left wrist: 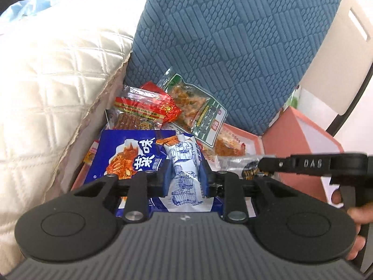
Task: Organize snacks
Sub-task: 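Close the left gripper on the blue-and-white noodle bag while right holds packet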
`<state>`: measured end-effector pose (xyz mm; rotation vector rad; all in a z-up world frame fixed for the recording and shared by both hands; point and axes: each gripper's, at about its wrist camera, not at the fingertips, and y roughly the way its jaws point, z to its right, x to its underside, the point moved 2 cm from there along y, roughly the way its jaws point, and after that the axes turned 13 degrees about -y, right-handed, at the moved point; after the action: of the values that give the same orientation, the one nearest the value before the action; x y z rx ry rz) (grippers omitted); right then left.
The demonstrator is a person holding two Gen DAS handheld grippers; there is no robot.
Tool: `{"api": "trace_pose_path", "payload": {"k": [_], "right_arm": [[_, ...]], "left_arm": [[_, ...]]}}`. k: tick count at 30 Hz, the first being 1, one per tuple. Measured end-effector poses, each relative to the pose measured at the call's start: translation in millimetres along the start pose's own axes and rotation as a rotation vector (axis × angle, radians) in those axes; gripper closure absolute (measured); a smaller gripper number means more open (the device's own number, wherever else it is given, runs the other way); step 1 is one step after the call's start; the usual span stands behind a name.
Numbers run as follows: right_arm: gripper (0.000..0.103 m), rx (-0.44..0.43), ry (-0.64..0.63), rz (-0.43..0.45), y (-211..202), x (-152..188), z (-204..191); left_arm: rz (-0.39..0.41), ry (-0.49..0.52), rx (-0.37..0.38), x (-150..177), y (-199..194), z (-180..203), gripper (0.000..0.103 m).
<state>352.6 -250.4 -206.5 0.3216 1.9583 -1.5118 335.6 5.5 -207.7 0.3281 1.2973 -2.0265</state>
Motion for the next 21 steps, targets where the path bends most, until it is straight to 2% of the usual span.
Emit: {"api": "trace_pose_path", "payload": {"k": [10,21], "right_arm": [[0.081,0.03,-0.039,0.033,-41.4,26.5,-17.2],[0.081,0.029,-0.048,0.052,-67.1,58.3,-22.6]], "left_arm": [[0.013,-0.058,0.031,16.5,-32.5,-5.4,0.074],[0.021,-0.064,0.034,36.7,-55.8,4.9,0.074]]}}
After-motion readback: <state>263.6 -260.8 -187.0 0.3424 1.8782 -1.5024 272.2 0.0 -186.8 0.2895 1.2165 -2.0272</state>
